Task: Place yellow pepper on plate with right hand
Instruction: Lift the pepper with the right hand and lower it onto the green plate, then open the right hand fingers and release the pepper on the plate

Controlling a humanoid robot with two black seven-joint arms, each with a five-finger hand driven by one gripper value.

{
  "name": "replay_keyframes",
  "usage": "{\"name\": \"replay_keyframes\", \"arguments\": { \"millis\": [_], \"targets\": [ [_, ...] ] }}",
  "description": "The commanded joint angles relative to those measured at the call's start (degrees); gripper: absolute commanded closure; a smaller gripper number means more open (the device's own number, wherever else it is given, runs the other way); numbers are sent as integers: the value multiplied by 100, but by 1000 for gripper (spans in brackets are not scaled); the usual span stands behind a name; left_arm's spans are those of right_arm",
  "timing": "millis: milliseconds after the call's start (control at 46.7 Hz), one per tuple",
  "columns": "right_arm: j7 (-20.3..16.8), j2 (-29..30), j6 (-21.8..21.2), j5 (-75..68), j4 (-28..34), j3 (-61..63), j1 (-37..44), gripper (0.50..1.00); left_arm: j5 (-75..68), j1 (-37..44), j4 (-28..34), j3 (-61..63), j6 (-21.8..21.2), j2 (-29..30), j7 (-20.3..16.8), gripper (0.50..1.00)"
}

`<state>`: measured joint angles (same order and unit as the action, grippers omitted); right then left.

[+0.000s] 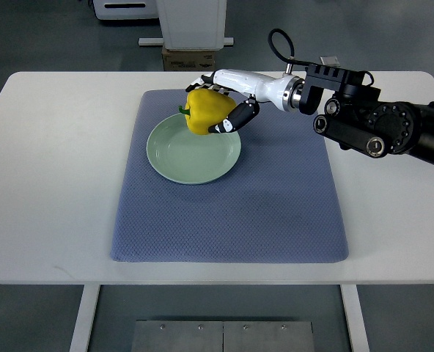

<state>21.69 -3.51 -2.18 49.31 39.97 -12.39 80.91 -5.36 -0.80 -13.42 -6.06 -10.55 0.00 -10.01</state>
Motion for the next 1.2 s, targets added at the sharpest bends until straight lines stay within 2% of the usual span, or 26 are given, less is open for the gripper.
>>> {"name": "replay_keyframes", "arguments": {
  "millis": [0,236,621,1135,1156,1178],
  "targets": [
    [-24,332,-10,0,-191,-17,13,1000,-1,1,-2,0,0,0,-1,500],
    [-121,351,-10,0,-429,-61,-66,1000,-1,-7,-2,0,0,0,-1,500],
    [2,351,-10,-44,-306,-167,-409,1000,-1,1,-2,0,0,0,-1,500],
    [-103,351,16,-53,-306,-185,-655,1000,-1,1,-2,0,0,0,-1,500],
    [-103,351,25,-61,-297,-176,-672,984,-1,1,-2,0,0,0,-1,500],
    [-103,351,25,-79,-297,-176,-681,932,-1,1,-2,0,0,0,-1,500]
  ]
}}
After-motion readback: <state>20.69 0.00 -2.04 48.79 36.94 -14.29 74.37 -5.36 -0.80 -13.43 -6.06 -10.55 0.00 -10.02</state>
